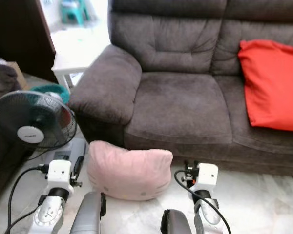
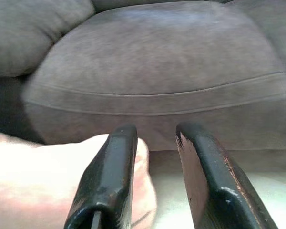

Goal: Move the pillow to the sofa from floor

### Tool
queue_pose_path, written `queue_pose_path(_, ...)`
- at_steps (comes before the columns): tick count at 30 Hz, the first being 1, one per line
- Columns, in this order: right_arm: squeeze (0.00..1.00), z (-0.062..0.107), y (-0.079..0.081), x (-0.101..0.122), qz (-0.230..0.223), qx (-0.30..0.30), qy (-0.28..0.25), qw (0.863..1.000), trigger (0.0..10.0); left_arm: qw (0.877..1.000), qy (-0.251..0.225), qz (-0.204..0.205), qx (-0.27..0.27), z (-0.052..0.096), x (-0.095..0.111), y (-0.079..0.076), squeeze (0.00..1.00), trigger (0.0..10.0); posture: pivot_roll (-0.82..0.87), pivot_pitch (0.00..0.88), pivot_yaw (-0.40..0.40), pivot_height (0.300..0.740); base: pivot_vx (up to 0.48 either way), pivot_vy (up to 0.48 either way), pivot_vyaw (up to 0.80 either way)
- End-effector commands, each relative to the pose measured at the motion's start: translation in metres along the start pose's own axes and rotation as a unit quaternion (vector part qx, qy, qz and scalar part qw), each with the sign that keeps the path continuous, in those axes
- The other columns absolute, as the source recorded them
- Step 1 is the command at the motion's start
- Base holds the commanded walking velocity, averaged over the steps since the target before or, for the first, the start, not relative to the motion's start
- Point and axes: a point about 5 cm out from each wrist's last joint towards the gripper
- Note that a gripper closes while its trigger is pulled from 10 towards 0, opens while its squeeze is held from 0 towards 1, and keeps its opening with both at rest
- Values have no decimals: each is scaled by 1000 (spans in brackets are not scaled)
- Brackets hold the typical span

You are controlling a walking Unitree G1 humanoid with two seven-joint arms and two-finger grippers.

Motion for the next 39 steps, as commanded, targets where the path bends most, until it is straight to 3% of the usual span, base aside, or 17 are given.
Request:
queue_pose_path(1, 0, 0, -1, 0, -3, -2, 3, 1000, 10000, 1000, -4, 6, 2, -3, 4, 0, 0, 10000, 95, 25, -54, 560, 0, 0, 0)
queue_pose_path(10, 0, 2, 0, -2, 4, 13, 8, 1000, 10000, 1000, 3, 8, 4, -3, 2, 0, 0, 10000, 97, 29, -53, 560, 187, 0, 0)
queue_pose_path(17, 0, 6, -4, -11, 3, 13, 25, 1000, 10000, 1000, 8, 6, 6, -3, -1, 2, 0, 10000, 98, 32, -52, 560, 321, 0, 720)
queue_pose_path(30, 0, 5, -7, -14, -6, 5, 42, 999, 10000, 1000, 7, 6, 6, -4, 0, 1, 0, 10000, 98, 35, -53, 560, 354, 0, 0)
queue_pose_path(39, 0, 3, 0, -10, -9, 12, 17, 1000, 10000, 999, -8, 0, -37, -3, 2, -4, 0, 10000, 102, 38, -53, 560, 0, 0, 0)
Point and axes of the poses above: a point about 5 cm out from each wrist's last joint towards the gripper, its own z axis pointing back from the gripper into the wrist, its own x axis along the axis of the wrist's last joint, y = z × x, and after that the axes turned 13 degrees about -z, right-handed
